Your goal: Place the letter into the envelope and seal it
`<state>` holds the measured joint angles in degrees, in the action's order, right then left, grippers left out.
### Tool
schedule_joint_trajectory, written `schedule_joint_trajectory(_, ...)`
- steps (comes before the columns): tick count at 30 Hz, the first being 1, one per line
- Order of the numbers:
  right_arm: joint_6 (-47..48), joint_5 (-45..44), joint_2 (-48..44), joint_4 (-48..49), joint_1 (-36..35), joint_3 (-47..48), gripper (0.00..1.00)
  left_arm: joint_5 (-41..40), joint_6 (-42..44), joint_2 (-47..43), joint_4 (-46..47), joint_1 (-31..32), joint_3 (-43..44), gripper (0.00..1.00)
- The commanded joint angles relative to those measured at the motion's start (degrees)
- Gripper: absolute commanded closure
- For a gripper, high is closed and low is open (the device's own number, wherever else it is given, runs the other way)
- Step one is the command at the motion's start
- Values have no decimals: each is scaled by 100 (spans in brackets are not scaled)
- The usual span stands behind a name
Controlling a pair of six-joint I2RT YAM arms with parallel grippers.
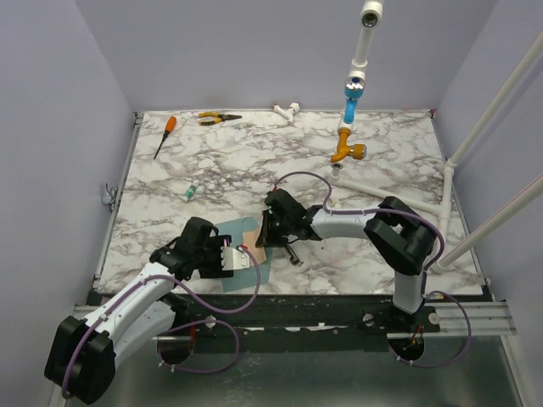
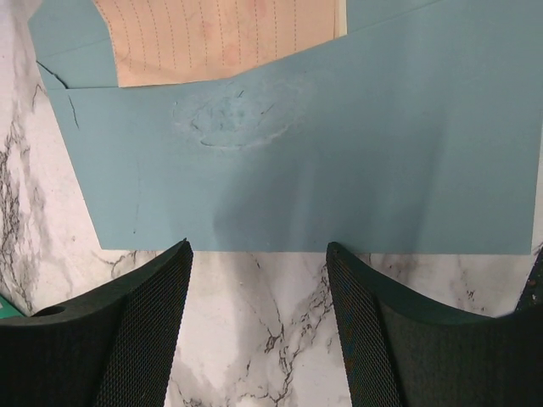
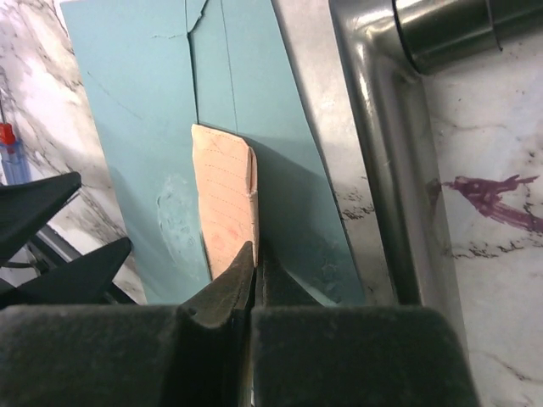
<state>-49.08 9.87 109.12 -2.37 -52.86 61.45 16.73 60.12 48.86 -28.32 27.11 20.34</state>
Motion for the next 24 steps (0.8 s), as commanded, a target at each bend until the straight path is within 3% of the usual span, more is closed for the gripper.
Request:
schedule_joint_trajectory(1, -218, 218, 216, 262, 9, -12, 99, 84, -94, 81, -103, 48, -366, 35)
schedule_joint_trajectory(10, -306, 411, -311, 379, 21, -364, 99, 285, -448, -44, -102, 46, -321, 35)
schedule_joint_trajectory(18, -172, 1538, -72, 939, 30, -495, 99, 298, -489, -31, 18, 41, -335, 34)
schedule_joint_trajectory(24, -374, 1817, -40, 1167, 30, -561, 99, 268, -547, -9, 103, 45, -341, 34)
